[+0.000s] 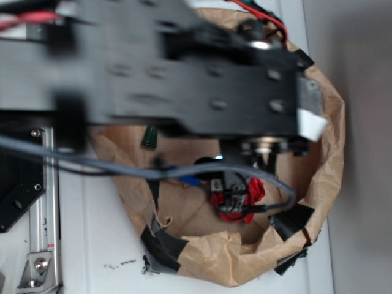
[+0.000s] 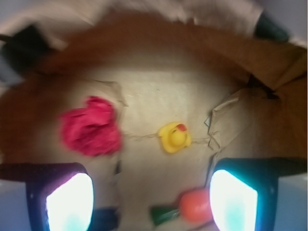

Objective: Grab the yellow duck.

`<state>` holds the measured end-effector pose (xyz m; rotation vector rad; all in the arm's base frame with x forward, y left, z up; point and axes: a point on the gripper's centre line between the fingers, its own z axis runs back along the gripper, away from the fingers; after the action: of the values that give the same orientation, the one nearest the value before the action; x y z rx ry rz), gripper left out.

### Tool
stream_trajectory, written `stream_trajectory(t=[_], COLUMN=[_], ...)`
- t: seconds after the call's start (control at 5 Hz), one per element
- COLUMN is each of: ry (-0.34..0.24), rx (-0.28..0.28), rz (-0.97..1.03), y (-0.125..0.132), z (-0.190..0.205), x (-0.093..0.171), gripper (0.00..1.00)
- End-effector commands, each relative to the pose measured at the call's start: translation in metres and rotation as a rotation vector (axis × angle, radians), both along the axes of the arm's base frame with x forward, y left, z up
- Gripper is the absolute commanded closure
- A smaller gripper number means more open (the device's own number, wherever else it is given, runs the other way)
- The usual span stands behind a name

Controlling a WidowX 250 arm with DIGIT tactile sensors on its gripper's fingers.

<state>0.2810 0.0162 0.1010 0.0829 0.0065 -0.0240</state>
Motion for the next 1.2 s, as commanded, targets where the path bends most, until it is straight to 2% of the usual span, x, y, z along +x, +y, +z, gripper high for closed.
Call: stream_trajectory(t=[0.0,0.2,0.4,0.6,0.8,1.0], ry=[0.106,0.124,0.149,0.172,0.173,0.152], rx=[0.032,0.039,0.076,0.080,0.091,0.109], rz=[-0.022,-0.013,-0.012,-0.143,-0.367,-0.440], y=[0.022,0.026,0.032,0.035,0.031,0.028], z=[-0.031,-0.036,-0.044,-0.047,-0.041,-0.034], x=[0.000,-0.005,0.000,0.001,0.000,-0.002], gripper=[0.00,0.00,0.00,0.00,0.00,0.00])
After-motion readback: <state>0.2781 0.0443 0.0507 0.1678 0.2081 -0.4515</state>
